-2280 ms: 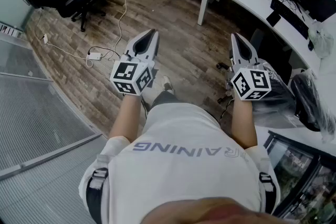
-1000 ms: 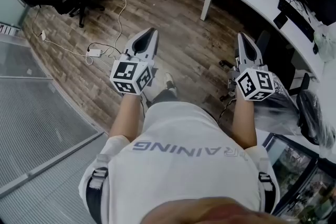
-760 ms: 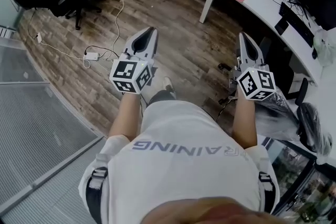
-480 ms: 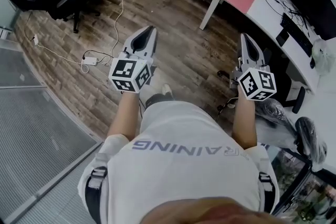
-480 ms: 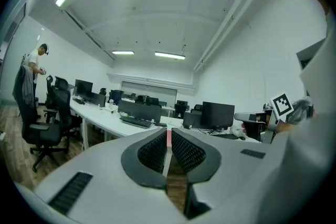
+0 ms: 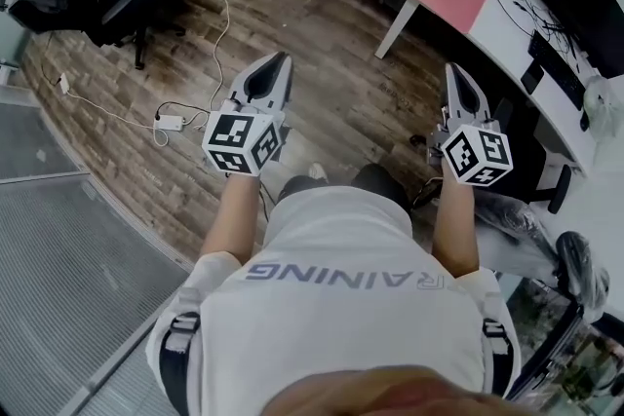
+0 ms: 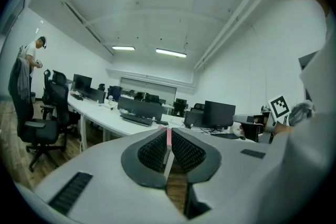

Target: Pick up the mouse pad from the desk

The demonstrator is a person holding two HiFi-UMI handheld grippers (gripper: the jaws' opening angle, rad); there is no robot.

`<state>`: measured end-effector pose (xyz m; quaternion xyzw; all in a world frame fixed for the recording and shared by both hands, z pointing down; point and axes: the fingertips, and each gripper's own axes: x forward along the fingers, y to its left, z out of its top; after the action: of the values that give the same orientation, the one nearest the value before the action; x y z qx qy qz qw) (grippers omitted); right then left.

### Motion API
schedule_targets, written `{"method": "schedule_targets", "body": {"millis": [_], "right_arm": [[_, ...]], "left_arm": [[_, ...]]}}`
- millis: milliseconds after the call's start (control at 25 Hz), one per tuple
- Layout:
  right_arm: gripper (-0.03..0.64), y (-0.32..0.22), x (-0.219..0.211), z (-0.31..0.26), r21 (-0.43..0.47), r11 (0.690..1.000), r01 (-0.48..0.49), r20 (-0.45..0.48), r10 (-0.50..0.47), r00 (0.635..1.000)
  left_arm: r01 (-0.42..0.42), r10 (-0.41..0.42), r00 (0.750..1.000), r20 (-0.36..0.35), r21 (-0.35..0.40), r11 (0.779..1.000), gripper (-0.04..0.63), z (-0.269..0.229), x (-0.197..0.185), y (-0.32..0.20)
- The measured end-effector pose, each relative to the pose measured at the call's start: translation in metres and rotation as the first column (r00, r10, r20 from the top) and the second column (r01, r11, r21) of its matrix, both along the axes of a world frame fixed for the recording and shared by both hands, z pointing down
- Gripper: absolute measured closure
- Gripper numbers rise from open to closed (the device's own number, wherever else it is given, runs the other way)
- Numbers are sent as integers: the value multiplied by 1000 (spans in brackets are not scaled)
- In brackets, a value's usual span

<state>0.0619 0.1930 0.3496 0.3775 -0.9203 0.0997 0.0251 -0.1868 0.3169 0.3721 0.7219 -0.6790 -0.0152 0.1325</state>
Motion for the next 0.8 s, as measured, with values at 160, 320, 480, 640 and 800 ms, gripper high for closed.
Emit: {"method": "schedule_targets", "body": {"millis": [160,320,480,640,800], "right_arm": [[594,-10,-4,3,0,1000,-16,-10,16,1000],[594,-22,-10,7,6,1000,-14,-9,14,1000],[594,-44,-16,7,9,1000,-12,9,12,1000],[594,-72,-24,4,13,1000,-5,27,5,1000],[594,-109,-30,7,4,1000,-8,38,8,999]], "left_arm": [[-26,26,1000,-10,2,1000,543,5,-3,-17],[-38,38,999,6,16,999,543,4,-6,-35],[-39,39,999,22,26,999,543,-2,-10,-54],[-31,30,999,33,24,999,543,-6,-19,-80],[-34,34,999,37,18,999,543,-7,-25,-118]]}}
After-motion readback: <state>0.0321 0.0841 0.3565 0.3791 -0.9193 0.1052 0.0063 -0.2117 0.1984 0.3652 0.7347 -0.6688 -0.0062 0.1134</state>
